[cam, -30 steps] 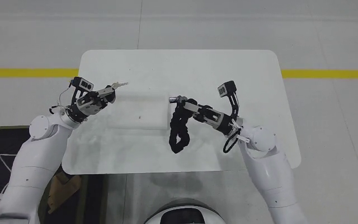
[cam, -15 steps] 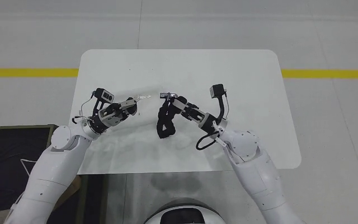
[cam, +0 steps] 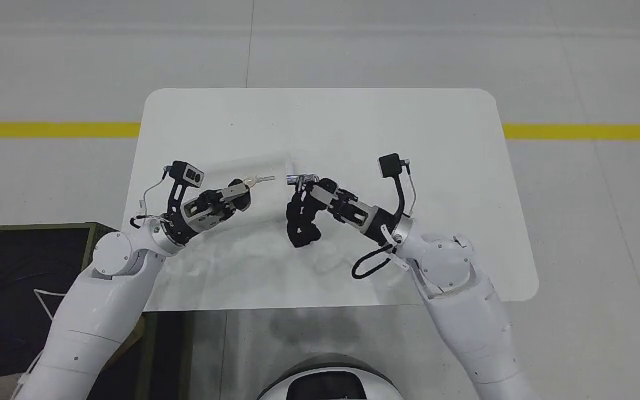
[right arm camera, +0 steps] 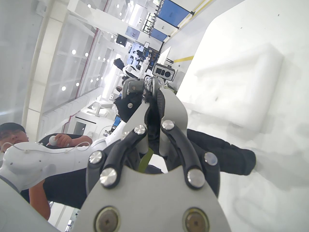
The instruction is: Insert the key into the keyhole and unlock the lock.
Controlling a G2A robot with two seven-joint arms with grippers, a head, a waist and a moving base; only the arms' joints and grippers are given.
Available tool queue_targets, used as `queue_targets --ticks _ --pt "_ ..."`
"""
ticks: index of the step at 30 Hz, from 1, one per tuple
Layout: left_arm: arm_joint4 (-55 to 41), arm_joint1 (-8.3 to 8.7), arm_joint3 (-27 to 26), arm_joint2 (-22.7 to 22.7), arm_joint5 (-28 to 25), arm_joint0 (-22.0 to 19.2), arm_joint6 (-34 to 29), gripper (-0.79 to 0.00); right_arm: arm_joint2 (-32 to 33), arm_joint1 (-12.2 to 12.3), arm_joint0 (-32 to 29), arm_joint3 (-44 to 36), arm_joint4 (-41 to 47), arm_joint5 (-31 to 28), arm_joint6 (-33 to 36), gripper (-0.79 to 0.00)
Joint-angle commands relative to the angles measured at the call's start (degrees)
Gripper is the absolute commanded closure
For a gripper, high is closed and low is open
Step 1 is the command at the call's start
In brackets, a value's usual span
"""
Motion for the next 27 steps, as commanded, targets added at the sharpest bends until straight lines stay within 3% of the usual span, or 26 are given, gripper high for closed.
queue_targets --ticks 1,15,27 --pt "2.24 -0.13 -0.90 -0.27 -1.43 0.66 0.74 0.000 0.19 0.23 -0.14 -0.71 -1.19 0.44 1.03 0.000" --pt "7.56 -0.87 -3.21 -1.54 -2.99 2.20 1.72 0.000 0.31 1.12 -0.15 -1.42 -6.65 -1.01 0.83 0.000" --pt "8.49 -1.58 -3.25 -1.94 -2.18 1.89 1.50 0.000 -0.62 1.43 0.47 0.05 -2.45 -3.00 1.37 0.000"
